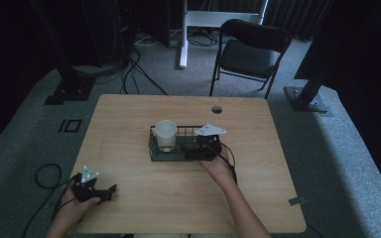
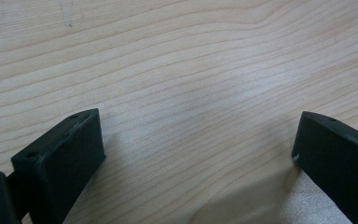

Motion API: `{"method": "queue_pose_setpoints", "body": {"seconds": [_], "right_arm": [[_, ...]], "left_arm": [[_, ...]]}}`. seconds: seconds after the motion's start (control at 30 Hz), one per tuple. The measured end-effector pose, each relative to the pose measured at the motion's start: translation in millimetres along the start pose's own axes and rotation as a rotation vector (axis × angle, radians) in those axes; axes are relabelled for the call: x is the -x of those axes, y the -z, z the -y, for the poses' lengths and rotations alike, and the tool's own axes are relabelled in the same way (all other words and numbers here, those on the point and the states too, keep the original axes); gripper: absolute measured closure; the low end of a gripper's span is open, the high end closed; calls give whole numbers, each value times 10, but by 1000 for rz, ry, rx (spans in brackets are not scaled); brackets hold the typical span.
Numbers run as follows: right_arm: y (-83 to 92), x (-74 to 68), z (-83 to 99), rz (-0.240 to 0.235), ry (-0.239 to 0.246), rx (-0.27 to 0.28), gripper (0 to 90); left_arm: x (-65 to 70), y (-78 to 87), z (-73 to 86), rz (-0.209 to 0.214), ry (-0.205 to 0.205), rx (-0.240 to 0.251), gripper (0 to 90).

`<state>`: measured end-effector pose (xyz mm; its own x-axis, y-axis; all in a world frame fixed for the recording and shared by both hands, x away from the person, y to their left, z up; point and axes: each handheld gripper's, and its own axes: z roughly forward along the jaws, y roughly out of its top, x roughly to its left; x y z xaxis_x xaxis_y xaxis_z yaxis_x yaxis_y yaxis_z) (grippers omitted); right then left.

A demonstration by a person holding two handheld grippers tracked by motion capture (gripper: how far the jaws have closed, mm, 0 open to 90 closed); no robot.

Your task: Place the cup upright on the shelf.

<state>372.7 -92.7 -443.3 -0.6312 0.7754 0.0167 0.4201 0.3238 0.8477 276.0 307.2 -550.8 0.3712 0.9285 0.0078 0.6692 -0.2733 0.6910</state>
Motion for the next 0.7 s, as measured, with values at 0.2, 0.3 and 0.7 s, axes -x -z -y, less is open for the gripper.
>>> {"method": "queue_pose_setpoints", "body": {"seconds": [0.2,0.3,0.7], "right_arm": [[91,86,78,19,-12,7,122],[139,123,124,34,-12,8,122],[340,292,296,75,-28,10,122]], "left_arm": [[0,0,0,1,2,0,23],[0,0,0,1,1,0,23],[0,0,0,0,0,0,24]]}}
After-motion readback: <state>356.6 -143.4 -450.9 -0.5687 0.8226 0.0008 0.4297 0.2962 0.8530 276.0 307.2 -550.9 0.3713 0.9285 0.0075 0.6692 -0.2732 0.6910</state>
